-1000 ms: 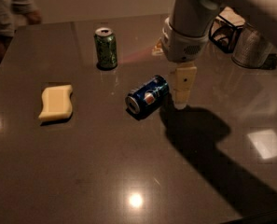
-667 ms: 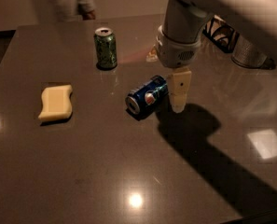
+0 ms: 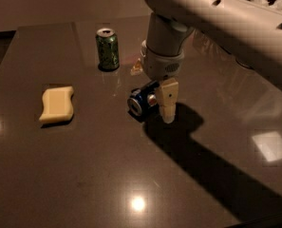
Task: Place pepsi can upright
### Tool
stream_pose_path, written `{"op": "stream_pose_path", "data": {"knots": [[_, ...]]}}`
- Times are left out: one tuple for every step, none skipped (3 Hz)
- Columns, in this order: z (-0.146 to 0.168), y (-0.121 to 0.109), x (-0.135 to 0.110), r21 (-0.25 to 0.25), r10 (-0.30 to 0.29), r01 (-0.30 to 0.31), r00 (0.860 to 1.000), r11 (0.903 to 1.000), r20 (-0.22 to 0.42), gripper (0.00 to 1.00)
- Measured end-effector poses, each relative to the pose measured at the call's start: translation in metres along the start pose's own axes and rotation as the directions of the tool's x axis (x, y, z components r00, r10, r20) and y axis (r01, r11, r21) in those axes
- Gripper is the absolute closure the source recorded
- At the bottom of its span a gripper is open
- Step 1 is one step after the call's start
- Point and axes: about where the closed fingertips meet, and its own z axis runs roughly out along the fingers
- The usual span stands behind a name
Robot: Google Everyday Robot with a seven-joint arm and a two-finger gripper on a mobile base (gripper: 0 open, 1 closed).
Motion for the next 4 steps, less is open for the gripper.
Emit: {"op": "stream_pose_path", "data": {"knots": [[0.009, -0.002, -0.01, -0.048, -0.041, 0.041, 0.999, 0.998, -0.005, 0.16], [0.013, 0.001, -0.012, -0.087, -0.049, 0.048, 0.999, 0.9951, -0.015, 0.39], [0.008, 0.002, -0.009, -0.092, 0.026, -0.028, 0.999, 0.9953, -0.025, 0.62], [-0.022, 0.004, -0.003, -0.05, 0.174, -0.171, 0.983, 0.9839, 0.063, 0.86]]}}
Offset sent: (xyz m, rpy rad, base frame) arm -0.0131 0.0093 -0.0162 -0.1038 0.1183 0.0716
